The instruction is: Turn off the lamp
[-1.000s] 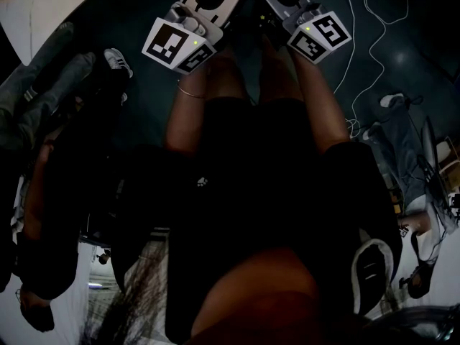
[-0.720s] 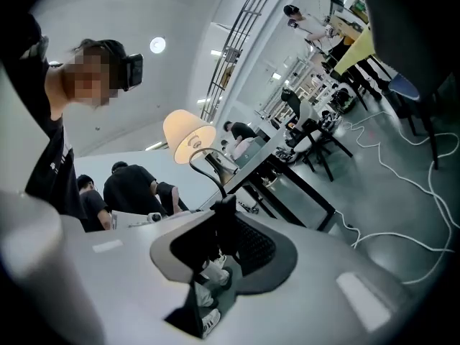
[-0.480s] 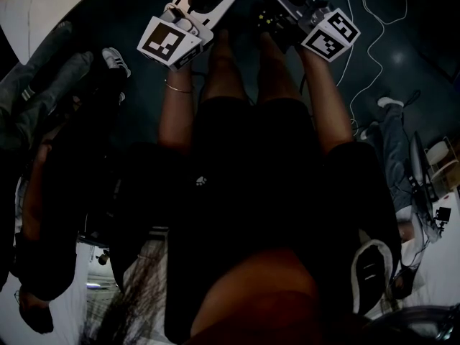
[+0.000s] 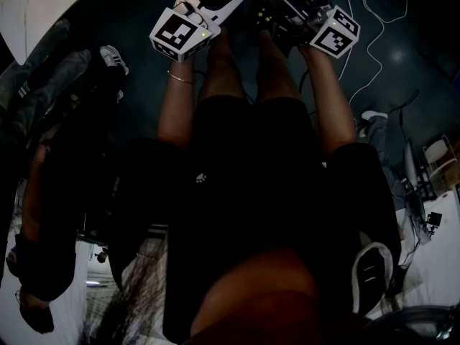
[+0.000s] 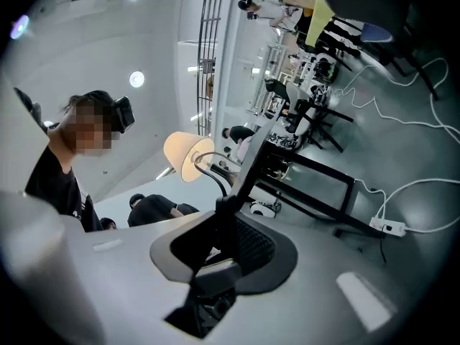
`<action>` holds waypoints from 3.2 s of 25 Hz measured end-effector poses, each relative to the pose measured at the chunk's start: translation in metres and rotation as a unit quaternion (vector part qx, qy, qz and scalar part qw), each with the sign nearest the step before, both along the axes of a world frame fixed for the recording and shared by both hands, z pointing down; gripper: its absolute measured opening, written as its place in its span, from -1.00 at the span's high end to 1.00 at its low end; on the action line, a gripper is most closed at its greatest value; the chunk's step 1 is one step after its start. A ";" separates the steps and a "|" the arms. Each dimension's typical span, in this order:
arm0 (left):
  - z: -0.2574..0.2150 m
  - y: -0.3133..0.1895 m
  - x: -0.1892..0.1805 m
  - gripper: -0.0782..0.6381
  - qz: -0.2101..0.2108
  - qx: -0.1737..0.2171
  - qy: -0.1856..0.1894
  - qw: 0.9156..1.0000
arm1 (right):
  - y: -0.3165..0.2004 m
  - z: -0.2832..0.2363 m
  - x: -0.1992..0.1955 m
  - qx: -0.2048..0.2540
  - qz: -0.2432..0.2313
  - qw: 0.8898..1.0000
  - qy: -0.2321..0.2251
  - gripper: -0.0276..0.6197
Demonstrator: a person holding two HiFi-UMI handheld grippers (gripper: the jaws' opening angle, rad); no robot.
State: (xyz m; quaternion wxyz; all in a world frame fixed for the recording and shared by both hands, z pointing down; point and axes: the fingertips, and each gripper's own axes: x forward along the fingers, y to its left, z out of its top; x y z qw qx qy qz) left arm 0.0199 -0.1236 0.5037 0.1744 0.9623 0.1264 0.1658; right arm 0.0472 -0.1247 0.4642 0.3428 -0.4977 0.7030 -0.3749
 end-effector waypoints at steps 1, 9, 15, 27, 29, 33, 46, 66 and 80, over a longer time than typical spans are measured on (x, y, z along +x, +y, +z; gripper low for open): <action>0.000 0.001 0.000 0.62 0.002 0.003 0.000 1.000 | 0.000 0.001 0.000 -0.001 0.002 1.000 -0.006 0.68; -0.002 0.009 0.000 0.73 0.015 0.016 -0.004 1.000 | 0.000 0.004 0.004 -0.001 0.017 1.000 -0.021 0.68; 0.001 0.013 -0.001 0.74 0.020 0.022 -0.012 0.999 | 0.001 0.010 0.007 -0.012 0.029 0.999 -0.008 0.67; 0.007 0.022 -0.005 0.74 0.049 0.058 -0.036 0.996 | -0.002 0.018 0.014 -0.036 0.029 0.999 0.016 0.63; 0.008 0.023 -0.006 0.74 0.053 0.064 -0.039 0.996 | -0.004 0.018 0.012 -0.036 0.022 0.999 0.023 0.63; 0.007 0.022 -0.007 0.74 0.050 0.064 -0.040 0.996 | -0.004 0.016 0.011 -0.034 0.017 0.999 0.025 0.62; 0.014 0.022 -0.006 0.74 0.041 0.054 -0.048 0.997 | -0.004 0.019 0.012 -0.036 0.024 0.999 0.004 0.68; 0.040 0.010 -0.003 0.73 -0.047 -0.008 -0.056 0.997 | -0.007 0.034 0.015 -0.083 0.036 0.994 0.056 0.73; 0.047 -0.012 -0.022 0.70 -0.108 -0.040 -0.071 0.991 | -0.013 0.036 0.031 -0.093 0.062 0.990 0.082 0.73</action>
